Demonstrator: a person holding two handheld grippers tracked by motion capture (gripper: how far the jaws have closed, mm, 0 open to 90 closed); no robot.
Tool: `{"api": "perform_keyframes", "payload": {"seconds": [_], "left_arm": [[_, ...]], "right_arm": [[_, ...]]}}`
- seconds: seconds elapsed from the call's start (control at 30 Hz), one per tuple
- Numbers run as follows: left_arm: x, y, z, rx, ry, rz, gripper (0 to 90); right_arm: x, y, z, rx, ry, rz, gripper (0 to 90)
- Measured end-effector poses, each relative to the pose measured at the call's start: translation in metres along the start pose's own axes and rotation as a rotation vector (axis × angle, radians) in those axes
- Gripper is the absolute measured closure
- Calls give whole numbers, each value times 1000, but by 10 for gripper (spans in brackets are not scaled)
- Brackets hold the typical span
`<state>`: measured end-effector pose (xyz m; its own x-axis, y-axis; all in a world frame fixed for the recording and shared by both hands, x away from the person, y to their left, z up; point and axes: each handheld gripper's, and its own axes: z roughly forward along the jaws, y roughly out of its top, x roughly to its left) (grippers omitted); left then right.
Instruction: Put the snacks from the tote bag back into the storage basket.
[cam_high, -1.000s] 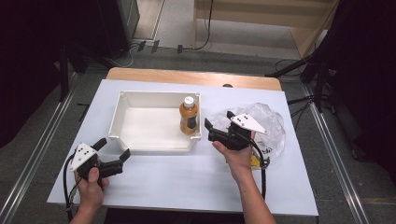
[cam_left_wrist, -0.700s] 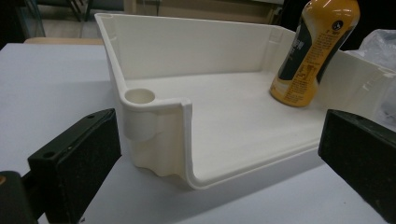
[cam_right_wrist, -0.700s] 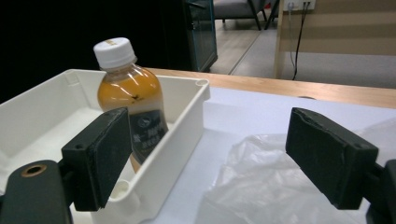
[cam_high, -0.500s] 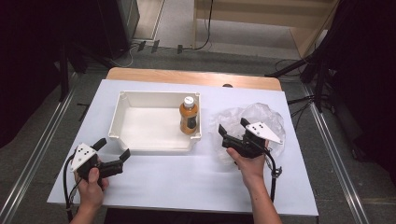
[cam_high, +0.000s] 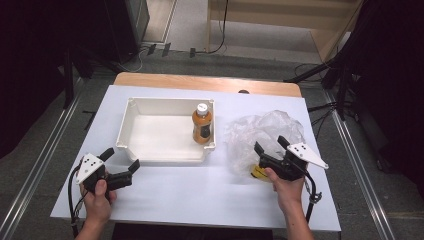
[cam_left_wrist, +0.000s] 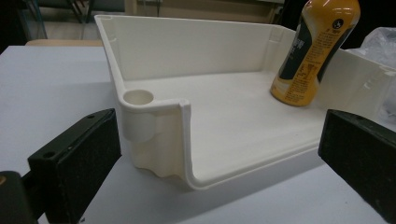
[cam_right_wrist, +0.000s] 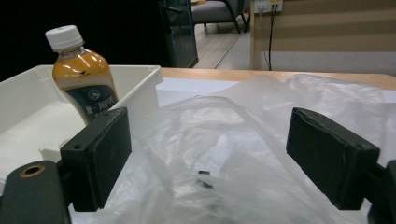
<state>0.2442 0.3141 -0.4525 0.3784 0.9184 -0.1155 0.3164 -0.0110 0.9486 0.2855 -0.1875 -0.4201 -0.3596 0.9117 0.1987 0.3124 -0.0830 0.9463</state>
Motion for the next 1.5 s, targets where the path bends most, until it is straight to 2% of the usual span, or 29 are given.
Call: {"api": "perform_keyframes", "payload": {"seconds": [0.07, 0.33, 0.4, 0.47, 0.57, 0.6, 0.63, 0.77, 0.93, 1.13, 1.33, 1.5], "left_arm": [[0, 0, 0, -1, 1, 0, 0], [-1, 0, -1, 1, -2, 4, 0], [-1, 0, -1, 1, -1, 1, 0], [0, 0, -1, 0, -2, -2, 0], [1, 0, -1, -1, -6, -4, 0], [1, 0, -2, -1, -5, -8, 0], [2, 0, -2, -4, -2, -15, 0], [3, 0, -3, -6, -6, -22, 0], [2, 0, -3, -2, -11, -15, 0], [4, 0, -3, -5, -8, -25, 0], [4, 0, -3, -2, -5, -21, 0], [4, 0, -4, -1, -6, -19, 0]], "right_arm": [[-7, -2, -4, -1, -18, -9, 150], [-33, -12, -25, -3, -69, 12, 150], [-39, -14, -30, -3, -97, -4, 150], [-44, -15, -33, -2, -103, 9, 150], [-52, -19, -38, -5, -158, -22, 152], [-54, -21, -39, -5, -163, -18, 151], [-58, -22, -41, -6, -153, 8, 151], [-65, -26, -46, -4, -171, -6, 151], [-76, -33, -53, 5, -195, 10, 152], [-91, -35, -66, -6, -232, 35, 153], [-102, -41, -77, 14, -264, 15, 153], [-110, -45, -85, 27, -277, 20, 153]]}}
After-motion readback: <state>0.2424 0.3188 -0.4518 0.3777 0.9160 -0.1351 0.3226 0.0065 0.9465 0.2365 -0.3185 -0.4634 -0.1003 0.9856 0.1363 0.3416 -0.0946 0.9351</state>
